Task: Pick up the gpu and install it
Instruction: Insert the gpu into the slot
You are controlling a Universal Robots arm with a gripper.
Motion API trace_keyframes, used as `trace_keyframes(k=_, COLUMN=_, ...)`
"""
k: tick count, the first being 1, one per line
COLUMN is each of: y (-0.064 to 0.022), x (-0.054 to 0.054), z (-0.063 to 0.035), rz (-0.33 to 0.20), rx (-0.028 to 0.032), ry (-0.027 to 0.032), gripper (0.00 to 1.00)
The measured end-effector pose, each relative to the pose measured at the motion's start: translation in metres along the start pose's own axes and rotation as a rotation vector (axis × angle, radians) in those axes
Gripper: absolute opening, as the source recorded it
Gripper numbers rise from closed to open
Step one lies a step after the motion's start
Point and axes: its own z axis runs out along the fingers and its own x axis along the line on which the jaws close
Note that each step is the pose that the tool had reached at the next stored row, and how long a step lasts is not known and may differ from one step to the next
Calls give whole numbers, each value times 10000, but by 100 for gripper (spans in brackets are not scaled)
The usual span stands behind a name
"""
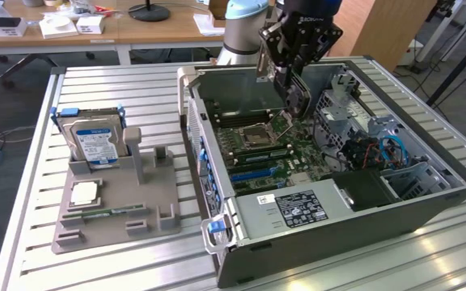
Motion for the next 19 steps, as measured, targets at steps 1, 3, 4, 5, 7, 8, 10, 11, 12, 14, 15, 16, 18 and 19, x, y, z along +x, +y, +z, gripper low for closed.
trace_keyframes(k=1, y=0, x=0, z=0, rz=-180, rx=-6, ry=7, gripper=26)
trace_keyframes(k=3, y=0, x=0, z=1, rz=-556, rx=-20, ry=24, gripper=26)
trace_keyframes(k=4, y=0, x=0, z=1, rz=-734, rx=-27, ry=32, gripper=26)
trace_keyframes(k=5, y=0, x=0, z=1, rz=-909, rx=-32, ry=40, gripper=26)
trace_keyframes(k=7, y=0, x=0, z=1, rz=-1267, rx=-45, ry=56, gripper=26)
trace_keyframes(k=8, y=0, x=0, z=2, rz=-1447, rx=-51, ry=64, gripper=26)
trace_keyframes(k=10, y=0, x=0, z=2, rz=-1824, rx=-64, ry=81, gripper=26)
trace_keyframes(k=11, y=0, x=0, z=2, rz=-2002, rx=-69, ry=90, gripper=26)
trace_keyframes(k=12, y=0, x=0, z=3, rz=-2183, rx=-76, ry=97, gripper=26)
trace_keyframes(k=14, y=0, x=0, z=4, rz=-2541, rx=-90, ry=113, gripper=26)
trace_keyframes(k=15, y=0, x=0, z=5, rz=-2732, rx=-97, ry=121, gripper=26)
trace_keyframes(k=16, y=0, x=0, z=5, rz=-2910, rx=-103, ry=129, gripper=26)
trace_keyframes(k=18, y=0, x=0, z=6, rz=-3270, rx=-116, ry=145, gripper=26)
trace_keyframes(k=19, y=0, x=0, z=7, rz=-3451, rx=-122, ry=153, gripper=26)
